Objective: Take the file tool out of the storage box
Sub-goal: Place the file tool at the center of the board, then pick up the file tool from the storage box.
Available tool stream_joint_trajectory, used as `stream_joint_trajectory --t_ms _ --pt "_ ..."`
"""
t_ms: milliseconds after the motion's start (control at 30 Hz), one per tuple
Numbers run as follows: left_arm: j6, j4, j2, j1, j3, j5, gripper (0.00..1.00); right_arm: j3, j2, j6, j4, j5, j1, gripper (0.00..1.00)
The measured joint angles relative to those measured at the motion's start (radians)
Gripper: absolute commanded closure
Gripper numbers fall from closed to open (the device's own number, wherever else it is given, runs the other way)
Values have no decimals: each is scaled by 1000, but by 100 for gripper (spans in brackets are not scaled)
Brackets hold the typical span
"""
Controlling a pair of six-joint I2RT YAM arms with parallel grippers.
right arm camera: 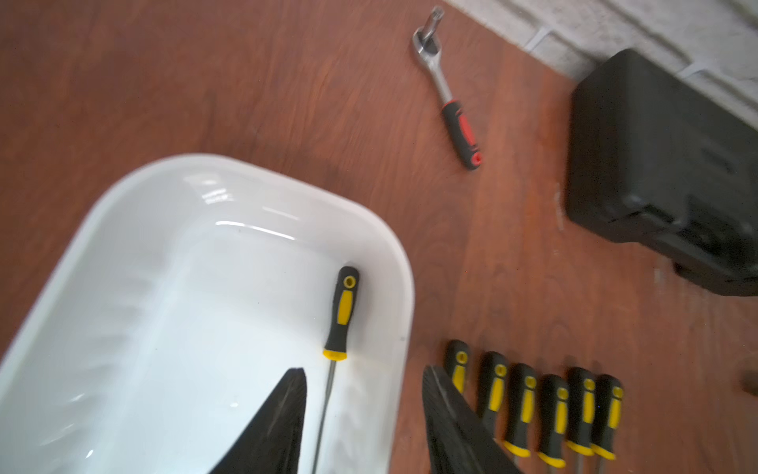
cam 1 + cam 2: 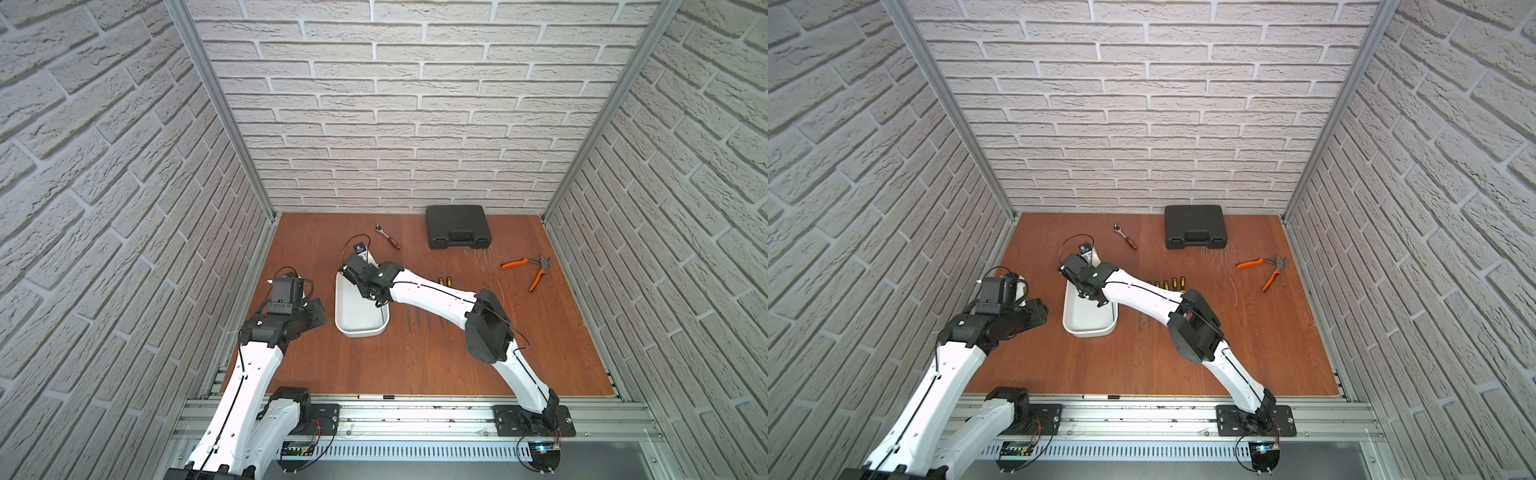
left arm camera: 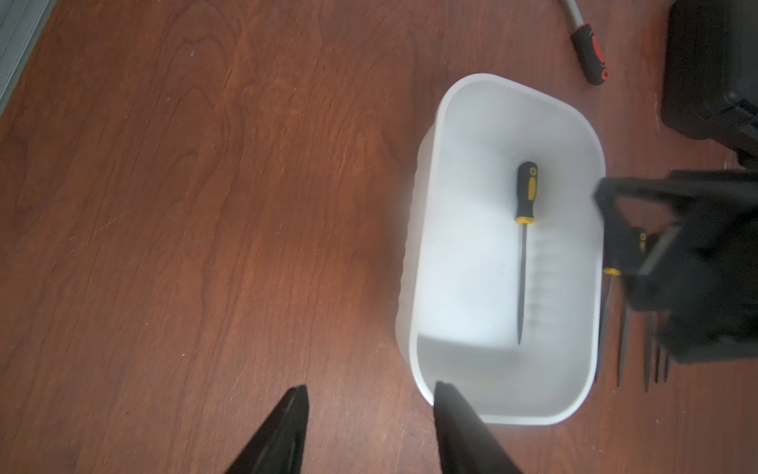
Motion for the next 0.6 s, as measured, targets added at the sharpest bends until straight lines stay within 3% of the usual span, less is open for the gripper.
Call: stream_joint_trajectory --t_ms 200,600 --pt "0 3 53 0 0 33 44 -109 -145 38 25 -23 -32 50" --pt "-3 3 65 -6 32 71 44 -139 -39 112 -29 -244 -100 51"
